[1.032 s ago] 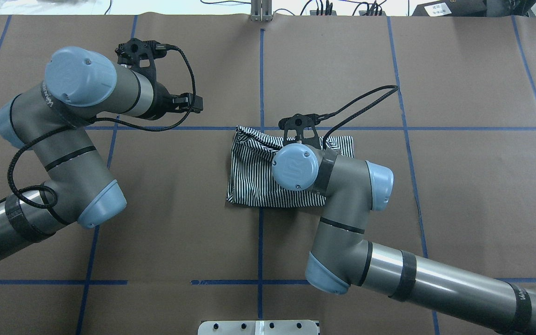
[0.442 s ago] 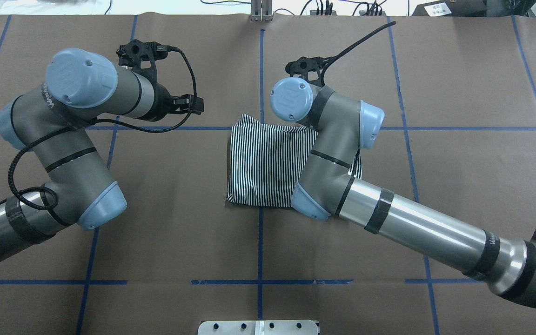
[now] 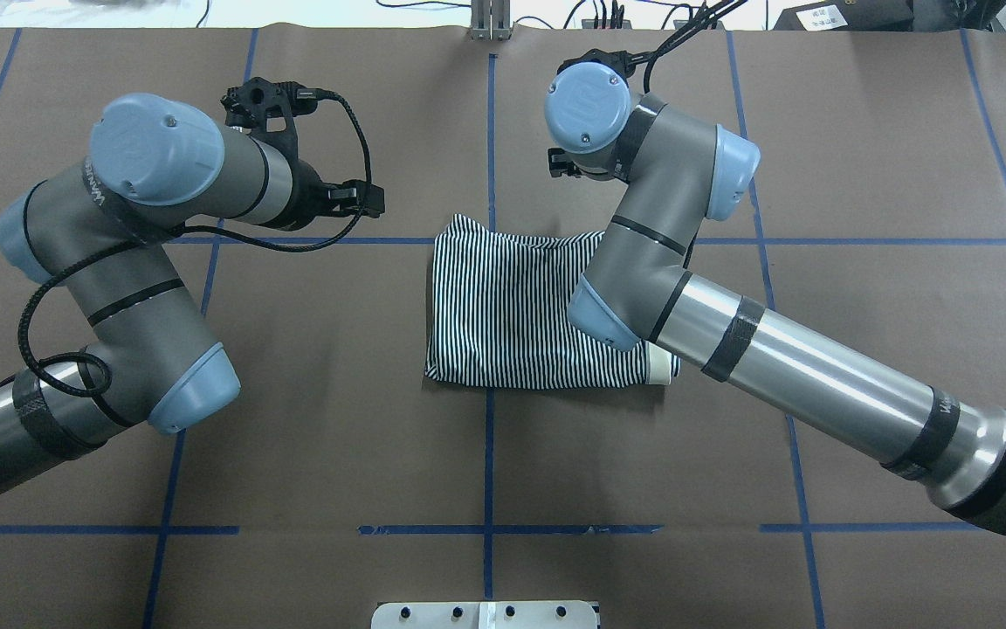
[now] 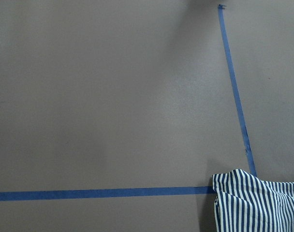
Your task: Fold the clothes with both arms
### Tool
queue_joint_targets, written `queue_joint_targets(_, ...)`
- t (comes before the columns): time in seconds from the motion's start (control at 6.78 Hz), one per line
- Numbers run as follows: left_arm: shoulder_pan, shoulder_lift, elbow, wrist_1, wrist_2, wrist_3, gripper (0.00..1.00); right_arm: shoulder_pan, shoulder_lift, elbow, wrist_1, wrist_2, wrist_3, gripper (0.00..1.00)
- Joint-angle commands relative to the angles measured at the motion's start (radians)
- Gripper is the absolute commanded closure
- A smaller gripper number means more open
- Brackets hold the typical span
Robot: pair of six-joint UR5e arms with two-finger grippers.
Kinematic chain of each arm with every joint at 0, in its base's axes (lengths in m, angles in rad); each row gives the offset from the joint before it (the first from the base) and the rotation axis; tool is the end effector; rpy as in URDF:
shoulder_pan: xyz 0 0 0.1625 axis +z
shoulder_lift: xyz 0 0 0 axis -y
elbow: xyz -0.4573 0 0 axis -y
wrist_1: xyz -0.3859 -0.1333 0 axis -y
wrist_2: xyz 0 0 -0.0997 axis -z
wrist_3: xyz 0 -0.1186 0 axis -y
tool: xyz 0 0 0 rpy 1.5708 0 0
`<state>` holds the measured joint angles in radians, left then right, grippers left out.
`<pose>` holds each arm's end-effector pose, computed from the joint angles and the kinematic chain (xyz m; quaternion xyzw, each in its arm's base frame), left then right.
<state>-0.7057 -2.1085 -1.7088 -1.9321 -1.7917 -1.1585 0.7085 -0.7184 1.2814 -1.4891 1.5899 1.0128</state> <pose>0.4523 -0.5264 0.2870 0.1801 0.4684 -0.0722 0.8620 -0.5386 -0.6341 0.2924 0.1802 -0.2607 0.0683 0.9460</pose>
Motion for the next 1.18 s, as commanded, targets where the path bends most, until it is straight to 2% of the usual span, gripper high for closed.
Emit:
queue_joint_targets(0.0, 0.037, -0.031, 0.055, 0.012, 0.003, -0.048, 0.0, 0.061, -0.022, 0.086, -0.002, 0.152, -0.028, 0.0)
queue_joint_targets(0.29, 0.046, -0.198, 0.295, 0.009, 0.014, -0.088, 0.0, 0.101, -0.096, 0.166, -0.002, 0.188, -0.1, 0.0)
queue_joint_targets(0.59, 0.078, -0.342, 0.468, 0.008, 0.069, -0.09, 0.0, 0.105, -0.113, 0.181, 0.0, 0.188, -0.102, 0.0)
queue_joint_targets(0.74, 0.08, -0.385, 0.532, 0.007, 0.071, -0.09, 0.0, 0.106, -0.113, 0.181, 0.0, 0.188, -0.102, 0.0)
queue_joint_targets(1.03, 0.112, -0.4, 0.554, 0.008, 0.089, -0.089, 0.0, 0.106, -0.122, 0.181, 0.003, 0.188, -0.102, 0.0)
